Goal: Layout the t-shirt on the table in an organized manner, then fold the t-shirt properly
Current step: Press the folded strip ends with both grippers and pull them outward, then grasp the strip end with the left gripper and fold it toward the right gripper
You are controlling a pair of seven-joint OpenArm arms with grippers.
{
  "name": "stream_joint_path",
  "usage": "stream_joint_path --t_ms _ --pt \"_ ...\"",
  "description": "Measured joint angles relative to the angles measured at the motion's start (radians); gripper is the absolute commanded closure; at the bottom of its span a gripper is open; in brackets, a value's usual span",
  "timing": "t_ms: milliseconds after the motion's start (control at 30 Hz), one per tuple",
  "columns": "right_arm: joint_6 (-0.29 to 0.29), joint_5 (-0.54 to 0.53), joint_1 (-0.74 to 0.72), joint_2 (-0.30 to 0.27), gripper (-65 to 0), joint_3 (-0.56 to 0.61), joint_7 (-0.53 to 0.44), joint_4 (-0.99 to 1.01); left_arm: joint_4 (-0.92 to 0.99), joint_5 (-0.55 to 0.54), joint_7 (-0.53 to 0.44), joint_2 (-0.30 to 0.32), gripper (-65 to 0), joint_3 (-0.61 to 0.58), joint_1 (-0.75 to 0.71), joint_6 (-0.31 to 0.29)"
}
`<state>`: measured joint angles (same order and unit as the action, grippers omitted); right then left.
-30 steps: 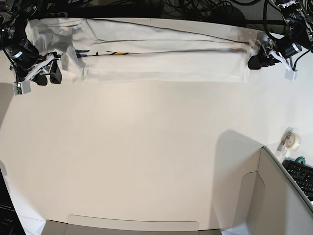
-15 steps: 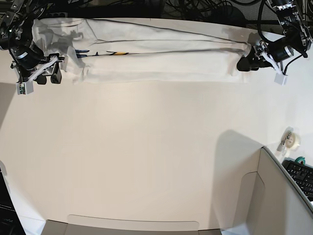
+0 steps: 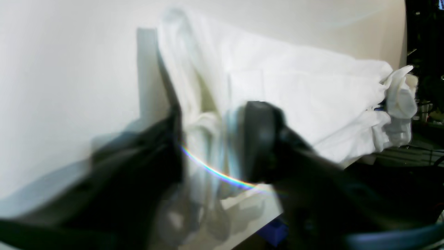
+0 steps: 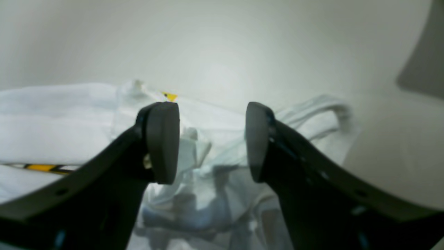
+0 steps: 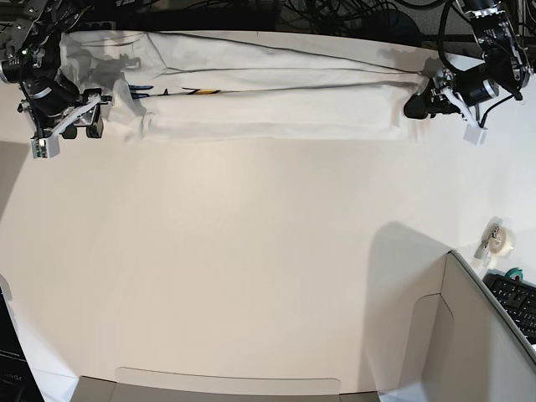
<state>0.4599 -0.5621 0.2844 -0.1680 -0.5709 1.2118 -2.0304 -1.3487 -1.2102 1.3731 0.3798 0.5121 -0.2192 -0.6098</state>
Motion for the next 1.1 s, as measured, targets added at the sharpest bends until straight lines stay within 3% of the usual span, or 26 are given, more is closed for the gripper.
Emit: stream_joint_path --t_ms 67,300,467,567,700,933,1100 --pt "0.0 0.048 -0.006 0.019 -30.7 0.0 0.0 0.0 0.0 0.014 0.01 0.001 0.0 -0.016 0.0 0.004" --pt "0.0 0.182 -0.035 0.04 -30.7 0.0 -0.002 0.007 -0.209 0.044 0.034 -0.022 0.0 -0.045 -0.014 0.005" --pt "-0.003 0.307 -0.047 0.042 -30.7 -0.002 -0.005 0.008 -0.434 -0.043 0.036 -0.049 0.0 -0.059 -0.054 0.002" --pt "-0.003 0.396 -0.046 0.042 -30.7 -0.002 -0.001 0.008 -0.505 -0.082 0.037 -0.036 0.0 -0.142 -0.063 0.004" --pt "-0.003 0.504 -0.047 0.041 -30.7 -0.006 -0.003 0.008 -0.518 -0.093 0.038 -0.071 0.0 -0.259 -0.066 0.007" --pt "0.0 0.525 -0.046 0.033 -30.7 -0.174 -0.004 0.008 -0.517 -0.084 0.039 -0.154 0.0 -0.409 -0.051 0.01" --pt "0.001 0.523 -0.038 -0.004 -30.7 -0.25 -0.005 0.008 -0.517 -0.085 0.036 -0.193 0.0 -0.485 0.012 0.011"
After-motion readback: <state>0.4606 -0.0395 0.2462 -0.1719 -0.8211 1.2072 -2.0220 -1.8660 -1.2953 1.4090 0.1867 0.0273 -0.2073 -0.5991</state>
